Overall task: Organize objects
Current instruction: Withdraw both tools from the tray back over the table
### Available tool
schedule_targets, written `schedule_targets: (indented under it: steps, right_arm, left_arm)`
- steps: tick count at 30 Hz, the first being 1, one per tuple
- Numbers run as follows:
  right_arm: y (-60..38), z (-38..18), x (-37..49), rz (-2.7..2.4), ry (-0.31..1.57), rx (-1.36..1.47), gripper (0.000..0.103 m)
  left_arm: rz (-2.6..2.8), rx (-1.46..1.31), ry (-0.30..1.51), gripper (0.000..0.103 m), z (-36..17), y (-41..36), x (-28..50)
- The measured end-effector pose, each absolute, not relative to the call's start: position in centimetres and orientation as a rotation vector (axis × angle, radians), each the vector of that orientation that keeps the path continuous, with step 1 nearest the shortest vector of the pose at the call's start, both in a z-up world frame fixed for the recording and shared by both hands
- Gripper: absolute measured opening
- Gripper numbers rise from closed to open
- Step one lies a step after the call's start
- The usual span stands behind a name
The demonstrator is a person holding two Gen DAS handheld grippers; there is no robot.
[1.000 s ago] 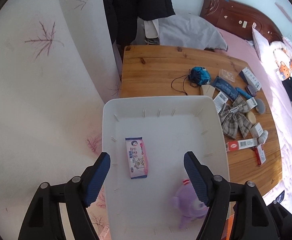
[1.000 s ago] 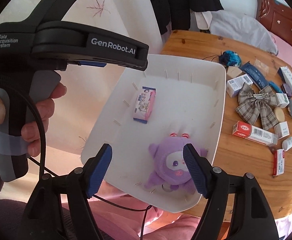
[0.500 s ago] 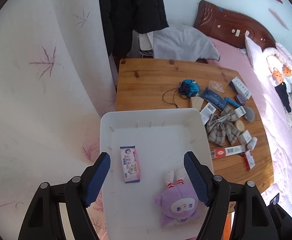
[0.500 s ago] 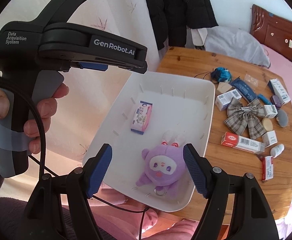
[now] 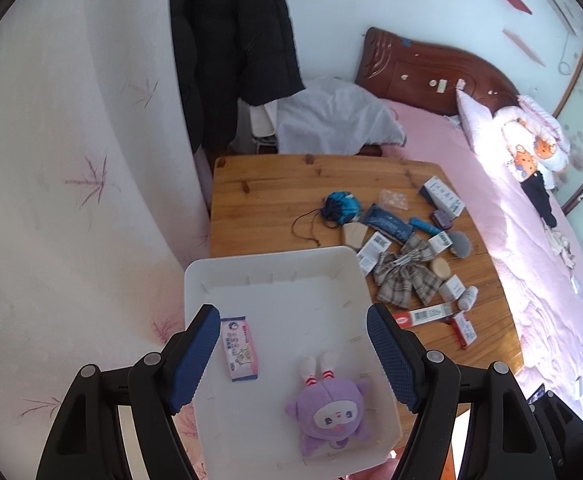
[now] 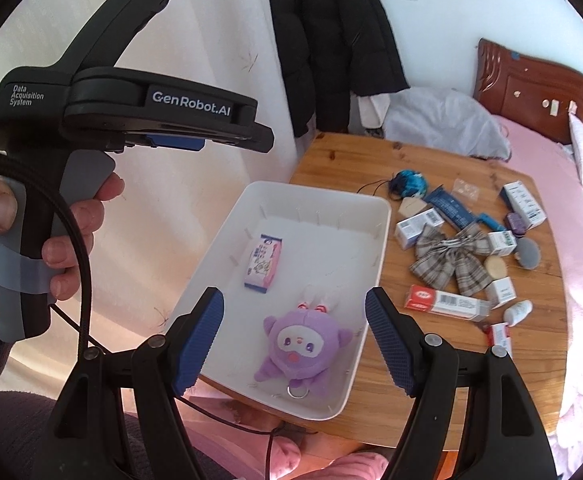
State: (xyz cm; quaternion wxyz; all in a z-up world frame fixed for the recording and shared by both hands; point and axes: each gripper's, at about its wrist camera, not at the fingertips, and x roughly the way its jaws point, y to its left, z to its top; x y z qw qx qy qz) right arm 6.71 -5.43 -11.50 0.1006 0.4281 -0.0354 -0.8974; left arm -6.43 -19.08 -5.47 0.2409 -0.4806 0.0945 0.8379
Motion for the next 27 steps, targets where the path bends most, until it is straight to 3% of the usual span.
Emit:
schedule_targets:
  steps: [11, 27]
  right_arm:
    - [-4.0, -8.4, 9.3, -2.754, -0.084, 1.193, 0.077]
    - [1.7, -6.4, 12.1, -2.927, -0.233, 1.205, 0.077]
  left_arm:
    - [2.269, -1.149, 0.334, 0.077, -2.5, -16.6, -3.0]
    - [2.141, -0.958, 0.412, 0.08, -0.6, -9.9, 0.1]
